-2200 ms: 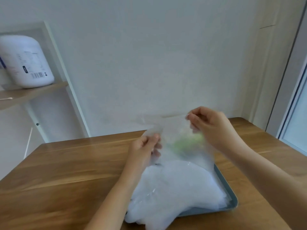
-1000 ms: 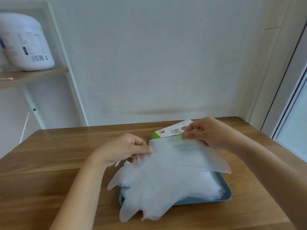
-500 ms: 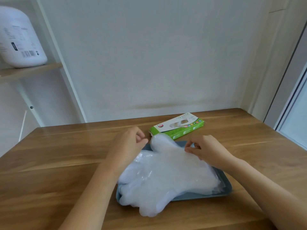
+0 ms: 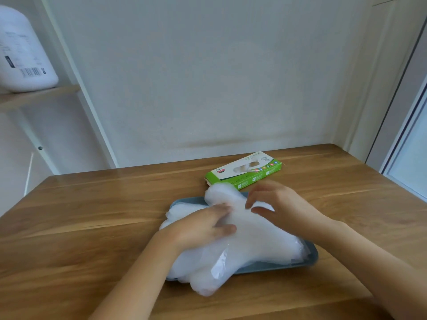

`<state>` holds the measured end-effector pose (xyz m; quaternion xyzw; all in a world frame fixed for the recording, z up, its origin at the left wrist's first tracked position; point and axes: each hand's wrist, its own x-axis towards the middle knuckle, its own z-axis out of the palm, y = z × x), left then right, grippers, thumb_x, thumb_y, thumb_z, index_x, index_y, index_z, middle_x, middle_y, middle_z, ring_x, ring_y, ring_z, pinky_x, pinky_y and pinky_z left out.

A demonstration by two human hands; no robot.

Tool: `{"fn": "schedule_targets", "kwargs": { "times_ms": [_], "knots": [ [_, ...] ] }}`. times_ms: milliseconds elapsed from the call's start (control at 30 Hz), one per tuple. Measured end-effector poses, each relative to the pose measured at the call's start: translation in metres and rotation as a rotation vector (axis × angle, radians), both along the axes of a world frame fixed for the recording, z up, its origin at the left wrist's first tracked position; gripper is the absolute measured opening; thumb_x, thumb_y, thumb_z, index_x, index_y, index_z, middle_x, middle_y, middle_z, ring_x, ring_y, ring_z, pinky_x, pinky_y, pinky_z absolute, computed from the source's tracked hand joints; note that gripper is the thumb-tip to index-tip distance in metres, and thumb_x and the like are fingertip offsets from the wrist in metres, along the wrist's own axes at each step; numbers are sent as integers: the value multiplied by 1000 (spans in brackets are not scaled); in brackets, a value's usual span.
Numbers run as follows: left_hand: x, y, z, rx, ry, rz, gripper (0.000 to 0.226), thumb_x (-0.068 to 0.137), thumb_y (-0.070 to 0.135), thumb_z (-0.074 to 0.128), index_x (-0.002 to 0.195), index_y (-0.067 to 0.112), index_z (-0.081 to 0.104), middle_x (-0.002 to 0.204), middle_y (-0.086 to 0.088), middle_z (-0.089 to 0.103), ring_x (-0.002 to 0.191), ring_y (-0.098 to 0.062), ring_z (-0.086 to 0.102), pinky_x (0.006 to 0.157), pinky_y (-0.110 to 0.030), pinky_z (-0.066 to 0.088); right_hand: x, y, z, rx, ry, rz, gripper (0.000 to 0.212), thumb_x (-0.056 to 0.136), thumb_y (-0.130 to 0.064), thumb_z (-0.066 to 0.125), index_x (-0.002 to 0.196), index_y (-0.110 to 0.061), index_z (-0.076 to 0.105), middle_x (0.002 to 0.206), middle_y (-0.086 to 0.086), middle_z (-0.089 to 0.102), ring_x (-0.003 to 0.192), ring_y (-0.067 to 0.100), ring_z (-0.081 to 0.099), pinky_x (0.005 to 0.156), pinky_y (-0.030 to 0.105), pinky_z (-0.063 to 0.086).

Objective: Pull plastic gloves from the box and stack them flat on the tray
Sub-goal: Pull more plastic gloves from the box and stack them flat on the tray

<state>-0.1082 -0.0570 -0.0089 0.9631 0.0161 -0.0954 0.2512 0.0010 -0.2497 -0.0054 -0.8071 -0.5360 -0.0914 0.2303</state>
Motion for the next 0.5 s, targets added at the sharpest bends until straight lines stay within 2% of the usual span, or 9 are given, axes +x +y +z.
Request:
{"fn": "schedule_targets", "kwargs": {
  "times_ms": [67,167,233,300,400,500],
  "knots": [
    [2,5,-3,-36,4,21,47,101,43,40,147,36,32,149,13,39,129,-3,41,104,-16,30,-11,-1,1,-96,136,102,13,90,-20,64,98,-27,71,97,-18,62,87,-1,54,75,11,38],
    [5,12,-6,-119,11,35,42,104,30,37,146,32,37,154,16,30,139,1,28,114,-16,18,-26,-2,0,-193,314,168,23,89,-36,64,110,-31,68,108,-18,61,99,-1,53,88,16,42],
    [7,15,-8,-133,23,23,42,105,22,36,146,32,38,155,17,27,141,2,23,113,-13,15,-35,0,0,-183,341,187,37,83,-43,69,117,-32,64,114,-20,55,106,-5,47,93,13,39],
    [8,17,-8,-140,29,15,44,105,15,34,146,32,39,155,17,25,139,4,21,107,-8,14,-43,5,-4,-182,288,203,45,81,-45,70,123,-33,60,119,-21,48,110,-9,39,97,11,34],
    [10,19,-8,-152,40,-3,47,104,8,34,146,28,39,156,16,24,137,5,19,104,-7,12,-55,15,-15,-151,233,241,42,83,-37,67,124,-31,59,125,-16,48,113,-13,29,98,10,31],
    [11,23,-7,-147,64,-44,46,104,12,37,148,26,35,156,17,21,135,8,17,102,-5,11,-65,22,-15,-71,335,229,23,86,-32,64,109,-32,64,113,-17,52,107,-9,41,92,10,35]
  ]
}}
